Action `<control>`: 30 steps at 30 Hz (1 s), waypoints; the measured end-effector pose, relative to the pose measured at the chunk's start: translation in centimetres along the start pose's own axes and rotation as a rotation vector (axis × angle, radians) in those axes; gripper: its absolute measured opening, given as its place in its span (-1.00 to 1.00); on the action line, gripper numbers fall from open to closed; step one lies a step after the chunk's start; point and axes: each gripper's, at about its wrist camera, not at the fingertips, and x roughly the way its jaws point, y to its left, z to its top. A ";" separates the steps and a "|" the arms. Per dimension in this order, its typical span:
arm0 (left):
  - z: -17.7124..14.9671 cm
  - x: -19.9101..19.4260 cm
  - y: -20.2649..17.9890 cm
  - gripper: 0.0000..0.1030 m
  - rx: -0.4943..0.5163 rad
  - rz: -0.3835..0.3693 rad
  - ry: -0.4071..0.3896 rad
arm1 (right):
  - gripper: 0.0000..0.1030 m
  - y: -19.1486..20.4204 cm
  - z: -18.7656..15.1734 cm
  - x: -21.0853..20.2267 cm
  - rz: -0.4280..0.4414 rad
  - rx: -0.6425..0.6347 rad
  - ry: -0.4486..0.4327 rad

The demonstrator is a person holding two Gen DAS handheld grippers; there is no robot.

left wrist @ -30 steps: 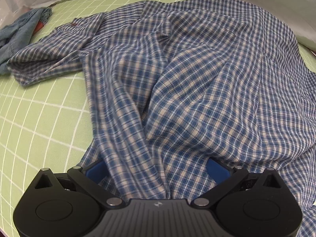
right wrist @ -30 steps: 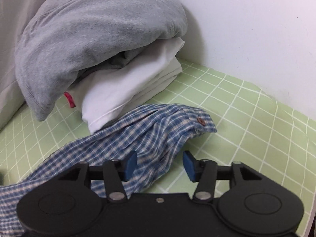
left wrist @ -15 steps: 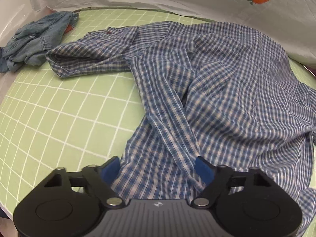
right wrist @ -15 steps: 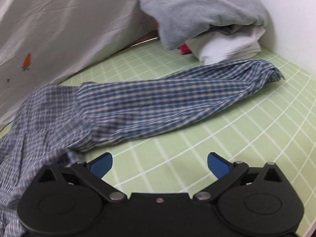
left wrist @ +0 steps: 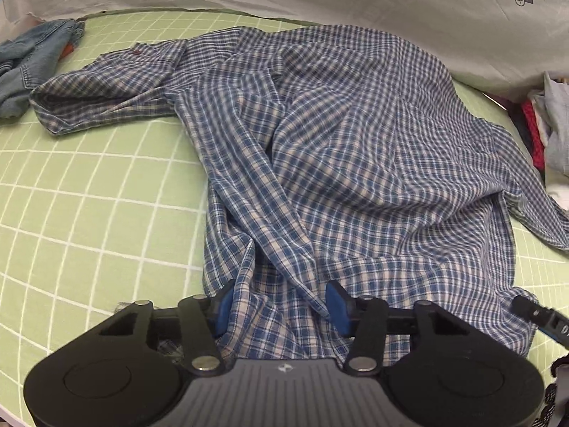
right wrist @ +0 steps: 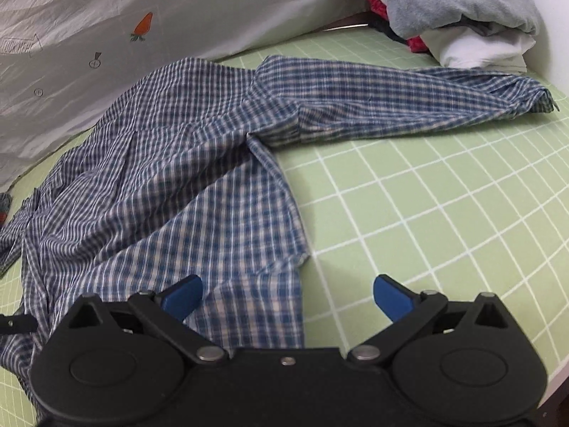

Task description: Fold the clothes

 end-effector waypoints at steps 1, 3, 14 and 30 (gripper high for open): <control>0.0 -0.1 -0.1 0.02 -0.001 -0.008 -0.001 | 1.00 0.1 -0.3 0.0 -0.002 -0.003 0.006; 0.0 -0.6 -0.1 0.02 -0.004 -0.011 -0.012 | 1.00 0.4 -0.8 -0.1 -0.004 -0.009 0.018; -0.8 -4.1 -0.7 -0.24 -0.010 0.066 -0.146 | 1.00 -0.9 -1.1 -1.6 -0.036 0.002 0.000; -0.7 -6.8 -1.3 -0.69 -0.093 0.074 -0.288 | 1.00 -1.1 -0.3 -1.7 -0.029 -0.087 0.002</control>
